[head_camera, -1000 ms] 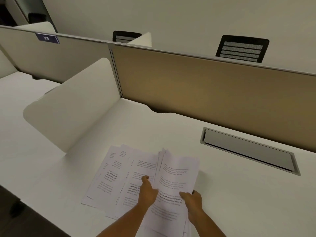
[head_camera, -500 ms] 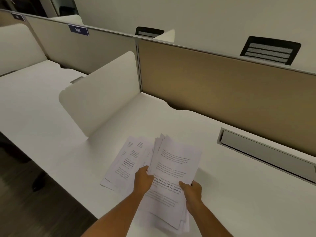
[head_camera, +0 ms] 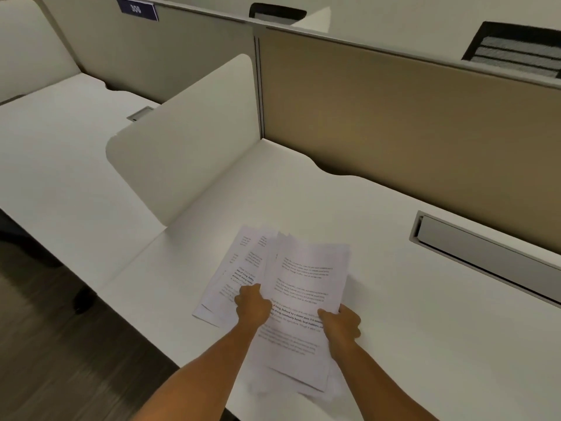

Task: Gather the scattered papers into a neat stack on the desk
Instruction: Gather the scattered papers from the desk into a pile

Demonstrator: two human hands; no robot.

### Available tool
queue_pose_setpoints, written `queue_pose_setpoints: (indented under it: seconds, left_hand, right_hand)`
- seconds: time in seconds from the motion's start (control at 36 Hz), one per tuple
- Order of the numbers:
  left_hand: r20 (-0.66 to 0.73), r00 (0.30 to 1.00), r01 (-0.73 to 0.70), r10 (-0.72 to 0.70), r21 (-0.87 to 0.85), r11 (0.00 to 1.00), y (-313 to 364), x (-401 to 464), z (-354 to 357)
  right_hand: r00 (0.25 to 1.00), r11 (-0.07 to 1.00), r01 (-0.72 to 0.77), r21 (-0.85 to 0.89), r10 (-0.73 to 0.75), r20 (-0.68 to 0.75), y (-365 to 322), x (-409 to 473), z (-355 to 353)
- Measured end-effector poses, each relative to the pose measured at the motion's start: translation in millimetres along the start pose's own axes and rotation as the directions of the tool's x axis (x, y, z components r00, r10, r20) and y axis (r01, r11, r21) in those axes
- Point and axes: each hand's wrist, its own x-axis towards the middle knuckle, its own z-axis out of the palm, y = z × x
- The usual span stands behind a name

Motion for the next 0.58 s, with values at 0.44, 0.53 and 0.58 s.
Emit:
queue_pose_setpoints:
  seconds: [0.44,0.53,0.58]
  left_hand:
    - [0.049,0.998,-0.041,0.035,0.135,0.990,-14,19,1]
    - [0.075,0.995,-0.074,0.071,0.039,0.996,-15,21,-1]
    - [0.084,0.993,-0.088,0.086,0.010,0.996,-14,22,-2]
  right_hand:
    - [0.974,0.947,-0.228,-0.225,0.219,-0.063,-16,-4,26]
    - [0.977,0.939,-0.213,-0.270,0.198,-0.082,-14,-6,26]
    - [0.980,0.946,-0.198,-0.257,0.186,-0.072,-14,-8,27]
